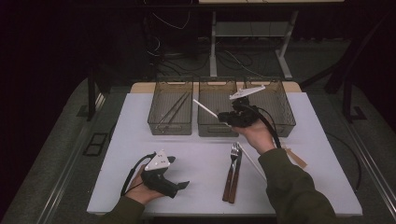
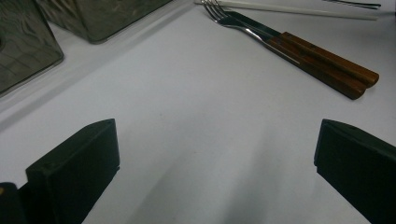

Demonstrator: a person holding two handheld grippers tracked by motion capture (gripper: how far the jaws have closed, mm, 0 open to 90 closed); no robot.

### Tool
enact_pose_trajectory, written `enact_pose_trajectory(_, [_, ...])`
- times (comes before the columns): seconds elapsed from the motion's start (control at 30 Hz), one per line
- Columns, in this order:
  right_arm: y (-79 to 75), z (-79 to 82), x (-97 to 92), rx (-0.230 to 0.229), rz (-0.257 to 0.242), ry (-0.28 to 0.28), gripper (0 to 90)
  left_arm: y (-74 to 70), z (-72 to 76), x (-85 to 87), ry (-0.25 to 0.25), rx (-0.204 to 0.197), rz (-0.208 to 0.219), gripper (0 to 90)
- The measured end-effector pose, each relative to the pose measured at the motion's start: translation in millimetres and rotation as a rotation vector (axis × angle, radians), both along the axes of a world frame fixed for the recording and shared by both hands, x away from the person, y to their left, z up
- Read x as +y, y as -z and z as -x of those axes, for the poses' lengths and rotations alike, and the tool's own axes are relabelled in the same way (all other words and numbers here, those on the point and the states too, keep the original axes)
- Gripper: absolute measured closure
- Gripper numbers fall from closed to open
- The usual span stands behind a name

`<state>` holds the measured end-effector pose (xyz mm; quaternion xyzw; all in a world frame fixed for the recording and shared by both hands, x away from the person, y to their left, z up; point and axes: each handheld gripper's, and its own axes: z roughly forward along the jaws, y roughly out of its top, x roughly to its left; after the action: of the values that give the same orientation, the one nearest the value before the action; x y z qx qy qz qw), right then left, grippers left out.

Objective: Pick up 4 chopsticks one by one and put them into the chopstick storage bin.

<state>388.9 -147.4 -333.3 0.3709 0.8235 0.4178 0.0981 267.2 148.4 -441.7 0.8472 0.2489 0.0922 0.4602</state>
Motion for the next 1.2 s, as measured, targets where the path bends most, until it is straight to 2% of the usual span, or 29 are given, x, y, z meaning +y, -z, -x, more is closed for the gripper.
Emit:
enact_pose_trajectory(0.37, [-9.2,-31.9,36.1,0.014,0.011,0.019,85.0,-1.2,0.5,-0.1,0.006,-0.010,0.002,0.0])
enact_pose_trajectory(0.87, [3.7,-83.9,94.0,0.065,0.042,0.048,85.1,-2.2,1.0,0.9,0.004,-0.009,0.025,0.0])
enact_pose_trajectory(1.2, [6.9,-109.5,130.1,0.078,0.061,0.078,85.0,-2.6,1.1,1.2,0.012,-0.010,0.034,0.0])
